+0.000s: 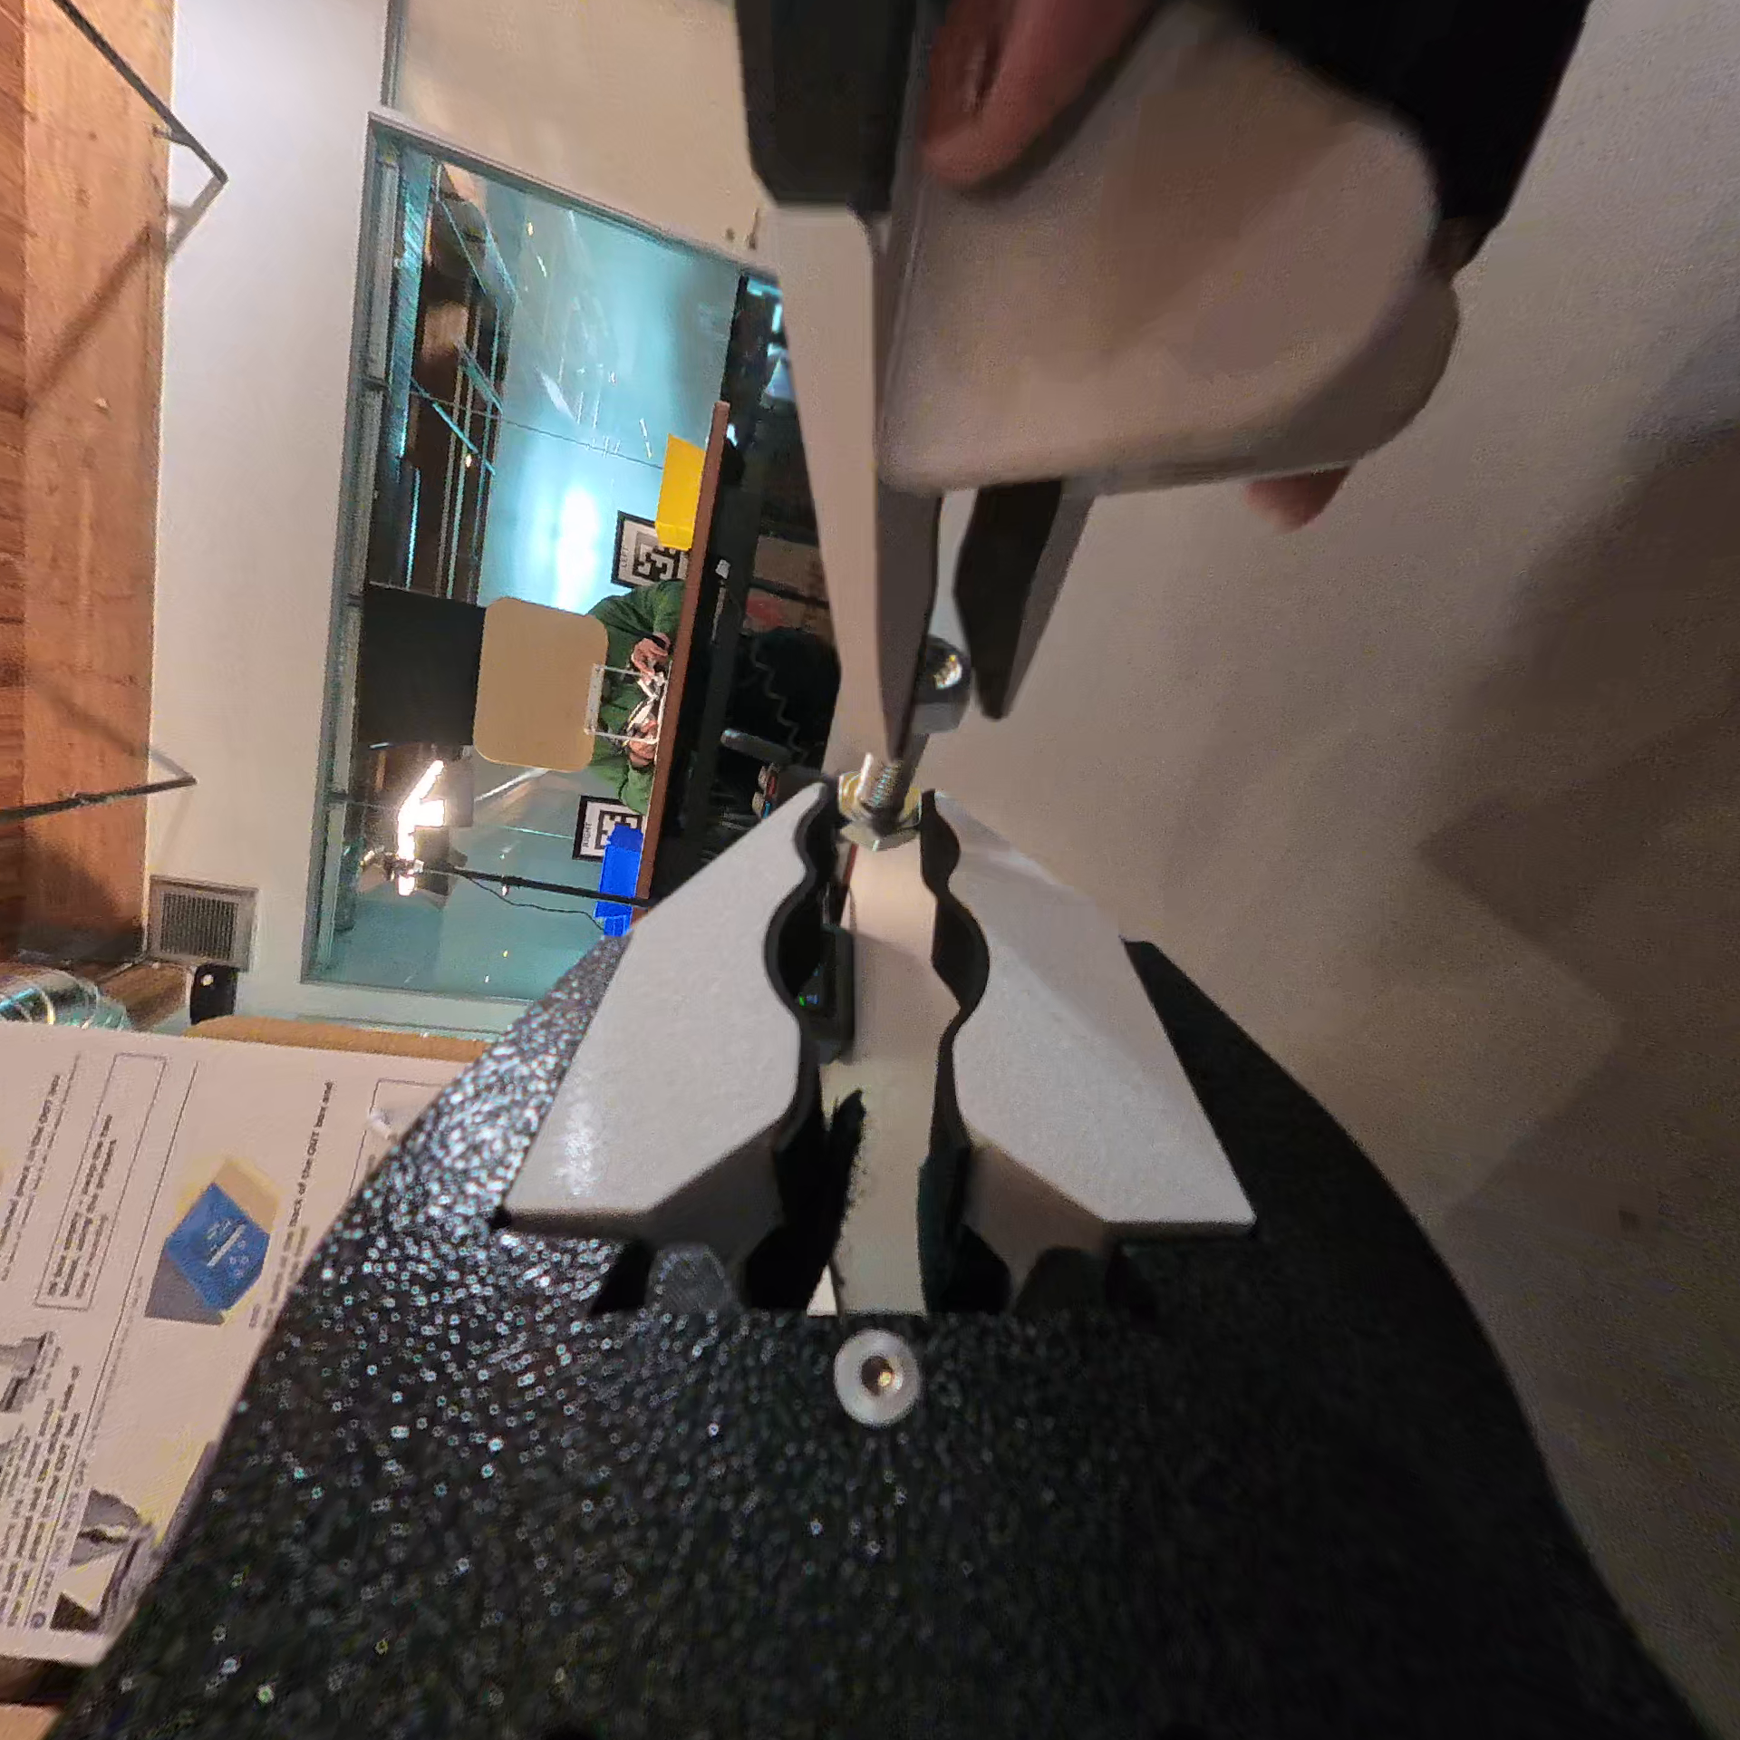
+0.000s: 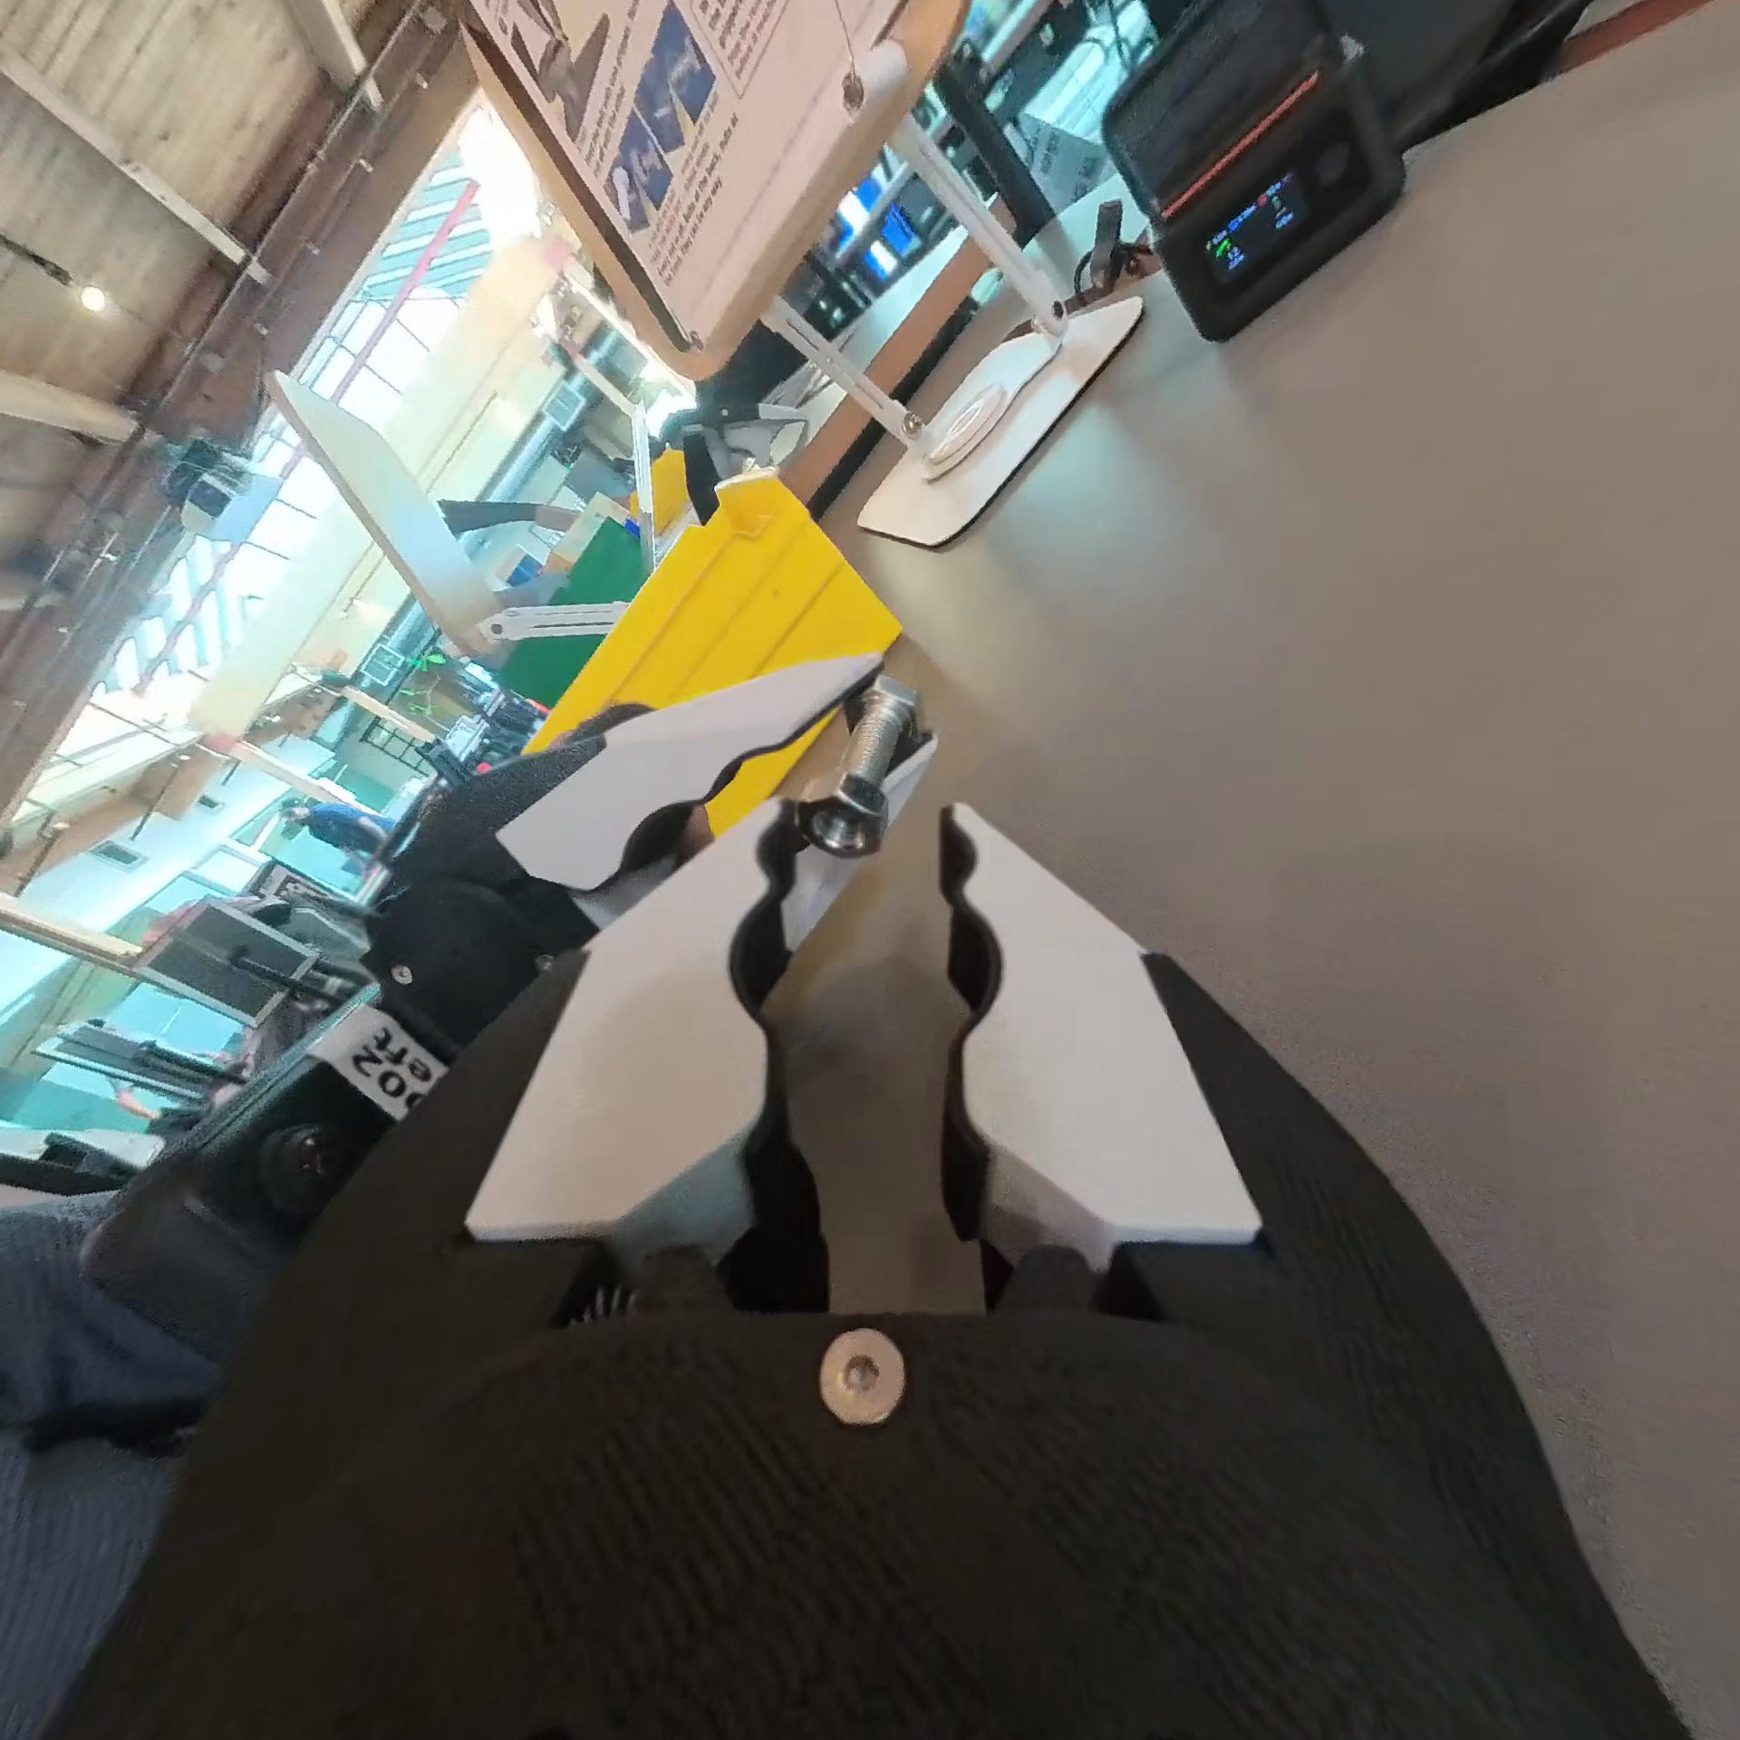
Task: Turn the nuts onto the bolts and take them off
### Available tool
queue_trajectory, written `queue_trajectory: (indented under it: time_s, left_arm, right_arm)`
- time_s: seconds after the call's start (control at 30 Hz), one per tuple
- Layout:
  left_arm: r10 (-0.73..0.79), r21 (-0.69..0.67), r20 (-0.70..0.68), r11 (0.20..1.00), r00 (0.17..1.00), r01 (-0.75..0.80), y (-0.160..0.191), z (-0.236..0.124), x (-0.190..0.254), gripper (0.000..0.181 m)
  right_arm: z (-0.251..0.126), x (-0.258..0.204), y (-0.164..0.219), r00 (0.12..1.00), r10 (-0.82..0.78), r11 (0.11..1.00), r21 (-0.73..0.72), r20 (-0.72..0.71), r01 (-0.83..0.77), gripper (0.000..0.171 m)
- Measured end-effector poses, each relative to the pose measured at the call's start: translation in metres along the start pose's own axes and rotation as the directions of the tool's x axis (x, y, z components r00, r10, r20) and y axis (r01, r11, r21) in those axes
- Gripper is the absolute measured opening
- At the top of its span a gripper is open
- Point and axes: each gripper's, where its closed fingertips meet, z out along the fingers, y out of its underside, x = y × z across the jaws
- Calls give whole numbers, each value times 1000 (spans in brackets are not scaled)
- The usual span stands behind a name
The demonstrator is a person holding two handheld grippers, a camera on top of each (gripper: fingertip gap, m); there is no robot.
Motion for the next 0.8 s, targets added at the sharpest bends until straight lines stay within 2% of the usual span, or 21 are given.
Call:
queue_trajectory:
  time_s: [0.03,0.1,0.17,0.23,0.27,0.3,0.33,0.4,0.5,0.53,0.57,0.6,0.63,0.67,0.7,0.73,0.8]
  left_arm:
    - [-1,1,-9,1000,1000,1,-1,0,2,15]
    - [-24,12,-45,1000,999,25,-1,1,6,15]
    - [-65,28,-108,997,992,69,-1,2,14,15]
    - [-104,40,-175,993,979,112,-1,3,22,16]
    - [-116,43,-204,991,972,127,-1,3,25,16]
    - [-127,44,-234,989,964,141,-1,2,29,16]
    - [-138,45,-266,987,954,156,-1,1,32,16]
    - [-151,40,-325,984,934,173,1,-1,38,16]
    - [-179,40,-399,977,899,212,3,-5,45,16]
    - [-207,31,-428,969,880,244,3,-6,47,16]
    - [-232,23,-454,962,860,272,4,-6,49,16]
    - [-253,16,-471,956,845,295,5,-7,51,16]
    - [-265,15,-472,951,841,308,5,-7,51,16]
    - [-266,3,-449,954,853,300,9,-4,49,16]
    - [-255,-5,-419,960,872,278,14,-2,47,16]
    - [-254,-8,-394,962,883,273,16,0,44,16]
    - [-279,2,-350,954,894,298,15,3,38,15]
  right_arm:
    - [0,-2,1,1000,-4,1000,-7,19,4,17]
    - [-1,-1,4,997,-73,996,-46,5,74,17]
    - [-2,5,6,962,-268,960,-100,-44,263,17]
    - [-4,11,9,854,-512,853,-169,-90,494,16]
    - [-5,14,11,766,-635,766,-209,-103,608,17]
    - [-5,15,13,652,-750,656,-248,-108,713,16]
    - [-5,16,15,498,-861,505,-291,-100,813,16]
    - [-5,19,20,127,-990,141,-372,-63,917,16]
    - [-4,19,24,-372,-928,-343,-419,13,841,16]
    - [-4,20,25,-491,-870,-459,-422,36,782,17]
    - [-3,20,25,-563,-825,-525,-427,44,736,17]
    - [-3,19,26,-580,-814,-536,-424,31,730,17]
    - [-3,18,26,-526,-850,-478,-423,5,769,17]
    - [-3,19,27,-397,-917,-351,-424,-23,835,24]
    - [-3,18,30,-211,-977,-180,-406,-33,896,36]
    - [-2,16,31,-2,-999,16,-378,-48,926,39]
    - [-1,8,25,383,-919,392,-295,-91,871,43]
